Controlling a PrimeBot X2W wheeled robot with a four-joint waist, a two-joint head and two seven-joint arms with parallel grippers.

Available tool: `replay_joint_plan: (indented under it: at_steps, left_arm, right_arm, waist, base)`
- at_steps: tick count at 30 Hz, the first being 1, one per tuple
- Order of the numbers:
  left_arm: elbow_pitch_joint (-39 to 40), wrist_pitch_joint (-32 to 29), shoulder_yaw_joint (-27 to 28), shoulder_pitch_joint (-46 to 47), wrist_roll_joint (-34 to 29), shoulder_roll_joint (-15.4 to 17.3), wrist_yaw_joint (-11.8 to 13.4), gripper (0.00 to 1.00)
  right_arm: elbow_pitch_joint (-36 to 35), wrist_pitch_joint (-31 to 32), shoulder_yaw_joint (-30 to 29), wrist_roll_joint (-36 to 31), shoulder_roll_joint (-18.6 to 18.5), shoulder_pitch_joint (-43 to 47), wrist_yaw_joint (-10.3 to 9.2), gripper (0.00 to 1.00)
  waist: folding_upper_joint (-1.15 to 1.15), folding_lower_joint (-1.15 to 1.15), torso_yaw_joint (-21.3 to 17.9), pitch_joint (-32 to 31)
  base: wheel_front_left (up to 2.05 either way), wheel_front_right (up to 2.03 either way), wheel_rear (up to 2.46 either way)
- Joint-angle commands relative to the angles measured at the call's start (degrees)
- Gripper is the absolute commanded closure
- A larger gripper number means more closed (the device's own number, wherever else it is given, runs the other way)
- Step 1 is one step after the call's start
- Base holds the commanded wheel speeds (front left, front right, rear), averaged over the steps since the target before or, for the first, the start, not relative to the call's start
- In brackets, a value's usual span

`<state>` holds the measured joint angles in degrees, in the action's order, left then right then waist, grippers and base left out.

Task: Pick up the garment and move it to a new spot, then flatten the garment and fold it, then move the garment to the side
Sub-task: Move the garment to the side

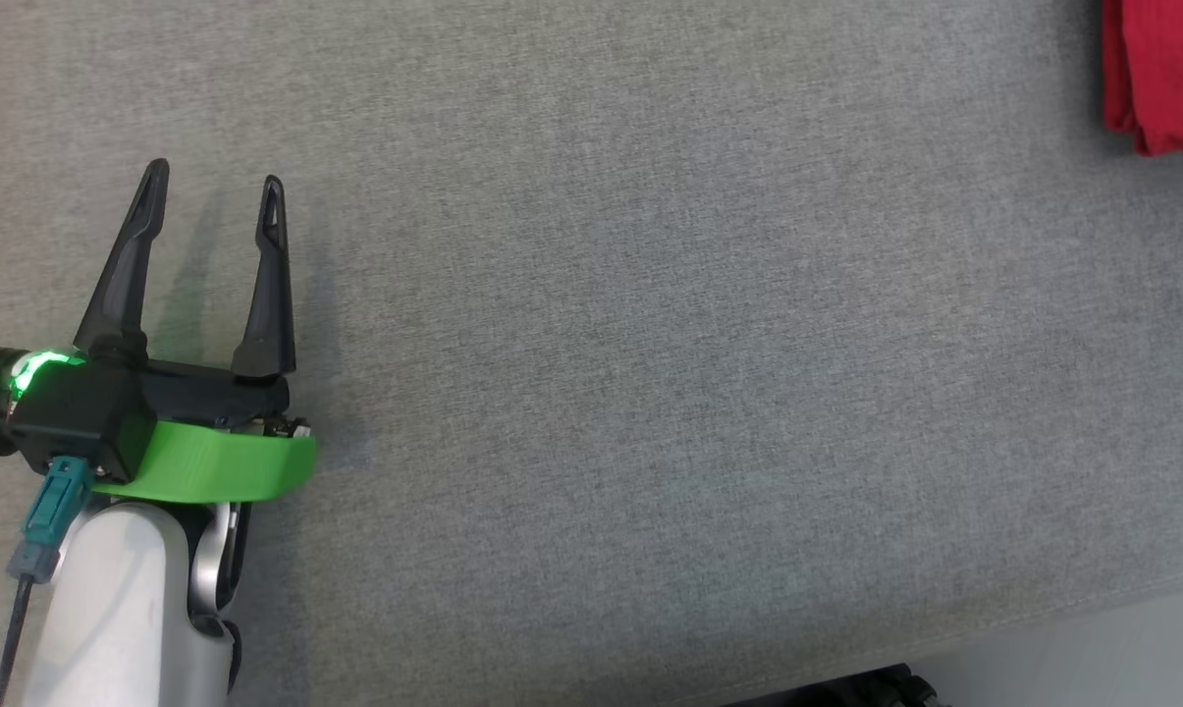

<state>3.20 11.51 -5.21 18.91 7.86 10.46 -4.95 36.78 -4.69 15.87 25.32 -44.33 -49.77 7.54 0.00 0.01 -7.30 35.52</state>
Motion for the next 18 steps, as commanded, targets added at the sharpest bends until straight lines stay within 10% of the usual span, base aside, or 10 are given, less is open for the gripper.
replay_joint_plan:
  at_steps: [1, 12, 15, 16, 18]
  left_arm:
    - [0.8, -0.3, 0.3, 0.9, -0.1, 0.8, 0.2, 0.0]
    - [4.1, -1.1, -0.4, -0.1, 0.3, 0.7, 0.9, 0.0]
    - [3.8, -0.7, -0.8, -0.1, 0.5, 0.3, 1.2, 0.0]
    - [3.6, -0.4, -0.9, -0.2, 0.6, 0.2, 1.3, 0.0]
    - [3.3, -0.2, -0.9, -0.4, 0.9, 0.1, 1.4, 0.0]
  right_arm:
    - [-0.1, 0.2, 0.1, 0.9, -0.3, -1.3, -0.11, 1.0]
    - [3.6, 2.4, -0.3, 4.5, -2.4, -9.2, -0.11, 1.0]
    - [5.3, 1.5, 0.4, 4.2, -2.4, -10.4, -0.11, 0.59]
    - [5.9, 0.6, 0.5, 3.8, -2.5, -10.8, -0.11, 0.0]
    - [7.4, -0.2, 1.1, 2.3, -3.0, -11.1, -0.11, 0.0]
  waist:
    - [0.0, -0.01, -3.0, 2.9]
    - [0.0, -0.01, -2.0, 3.9]
    - [0.0, -0.01, -1.1, 3.6]
    - [0.0, -0.01, -0.8, 3.4]
    - [0.0, -0.01, -0.4, 2.9]
  base:
    - [0.0, 0.0, 0.0]
    - [0.0, 0.0, 0.0]
    - [0.0, 0.0, 0.0]
    - [0.0, 0.0, 0.0]
    - [0.0, 0.0, 0.0]
